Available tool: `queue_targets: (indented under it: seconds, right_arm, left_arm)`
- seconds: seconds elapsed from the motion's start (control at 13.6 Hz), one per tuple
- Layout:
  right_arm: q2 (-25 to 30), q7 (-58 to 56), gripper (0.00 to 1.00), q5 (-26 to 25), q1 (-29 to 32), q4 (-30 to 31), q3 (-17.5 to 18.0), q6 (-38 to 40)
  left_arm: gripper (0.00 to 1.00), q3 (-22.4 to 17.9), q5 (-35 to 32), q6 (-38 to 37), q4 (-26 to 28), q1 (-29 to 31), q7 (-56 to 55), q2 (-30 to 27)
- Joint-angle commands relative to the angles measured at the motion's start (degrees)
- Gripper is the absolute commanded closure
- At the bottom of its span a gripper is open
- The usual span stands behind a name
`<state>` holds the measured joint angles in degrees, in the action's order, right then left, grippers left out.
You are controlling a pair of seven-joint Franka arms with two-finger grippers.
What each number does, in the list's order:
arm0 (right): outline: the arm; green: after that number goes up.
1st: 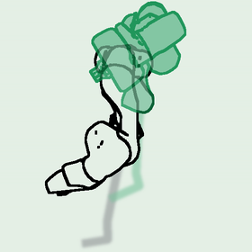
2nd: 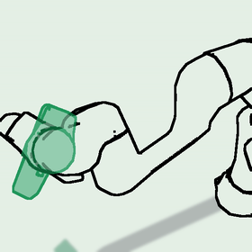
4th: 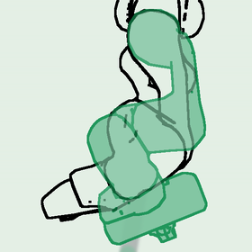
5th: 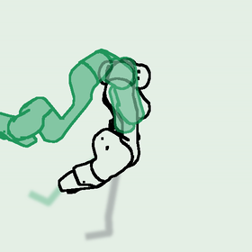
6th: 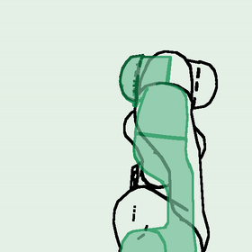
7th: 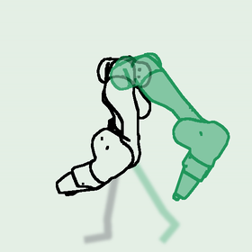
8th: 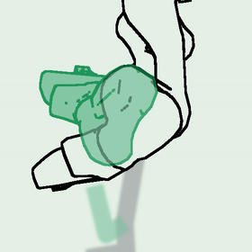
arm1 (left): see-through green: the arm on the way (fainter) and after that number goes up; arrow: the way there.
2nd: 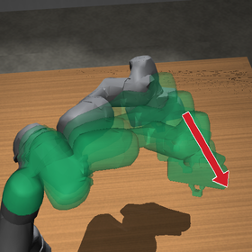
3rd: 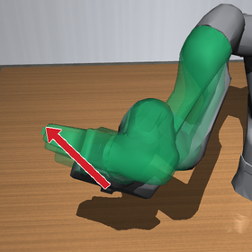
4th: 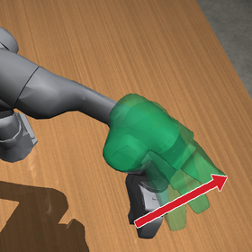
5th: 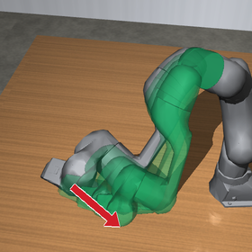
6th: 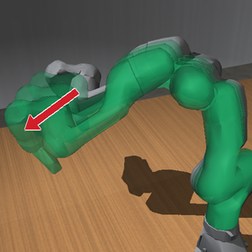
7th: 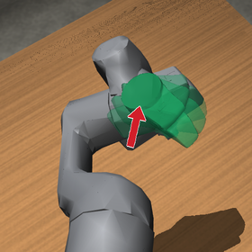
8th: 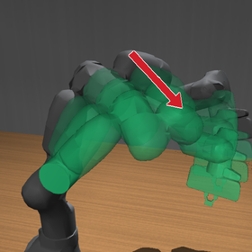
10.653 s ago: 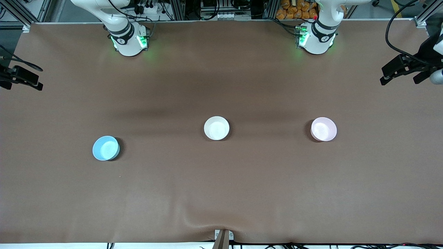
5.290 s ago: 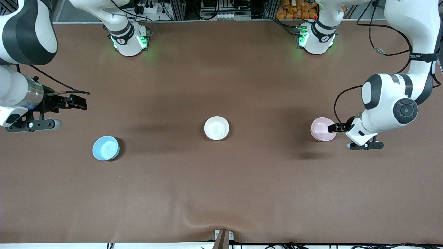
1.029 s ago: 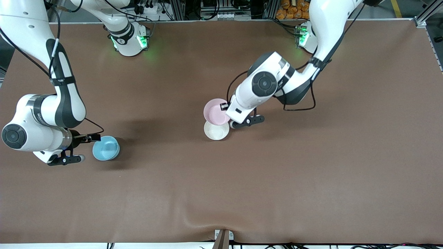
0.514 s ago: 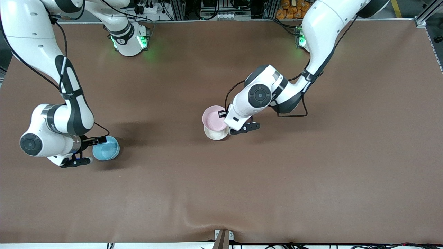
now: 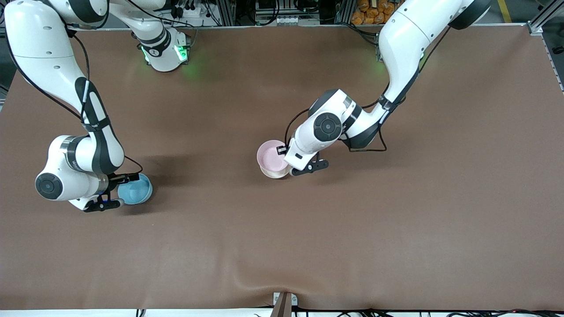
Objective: Stack pink and blue bowls on white bowl
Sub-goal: 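Move the pink bowl into the white bowl with the left gripper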
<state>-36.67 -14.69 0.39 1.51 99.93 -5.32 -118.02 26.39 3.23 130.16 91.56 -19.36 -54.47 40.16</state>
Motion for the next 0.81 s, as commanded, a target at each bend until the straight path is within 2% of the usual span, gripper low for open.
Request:
queue_targets:
  seconds: [0.0, 0.07, 0.15, 0.22, 0.29, 0.37, 0.44, 0.73]
  right_arm:
    - [-0.2, -1.2, 0.00, 0.8, 1.2, 0.2, 0.5, -0.5]
    - [-0.2, -1.2, 0.09, 0.8, 1.2, 0.2, 0.5, -0.5]
    - [-0.2, -1.2, 0.43, 0.8, 1.3, 0.1, 0.5, -0.5]
    - [-0.2, -1.2, 0.71, 0.8, 1.3, -0.1, 0.5, -0.5]
    - [-0.2, -1.2, 0.91, 1.1, 1.3, -0.2, 0.5, -0.5]
    - [-0.2, -1.2, 1.00, 2.4, 1.3, -0.1, 0.5, -0.2]
    - [-0.2, -1.2, 1.00, 2.9, 1.3, -0.1, 0.5, 0.0]
    - [-0.2, -1.2, 1.00, 3.0, 1.2, 0.0, 0.5, 0.0]
  left_arm:
    - [1.00, -0.4, -2.5, 1.7, -1.3, -0.9, -1.9, 1.5]
    - [1.00, -0.4, -2.7, 1.7, -1.3, -1.2, -1.9, 1.9]
    - [1.00, -0.5, -2.7, 1.7, -1.3, -1.2, -1.9, 1.9]
    - [1.00, -0.8, -2.7, 1.7, -1.3, -1.4, -1.9, 1.9]
    - [0.87, -0.9, -2.7, 1.7, -1.3, -1.5, -1.9, 1.9]
    - [0.37, -0.9, -2.6, 1.7, -1.3, -1.5, -2.0, 1.9]
    - [0.00, -0.9, -2.8, 1.7, -1.3, -1.5, -2.5, 1.9]
    - [0.00, -1.3, -4.0, -0.3, -1.3, -0.3, -3.4, -1.2]
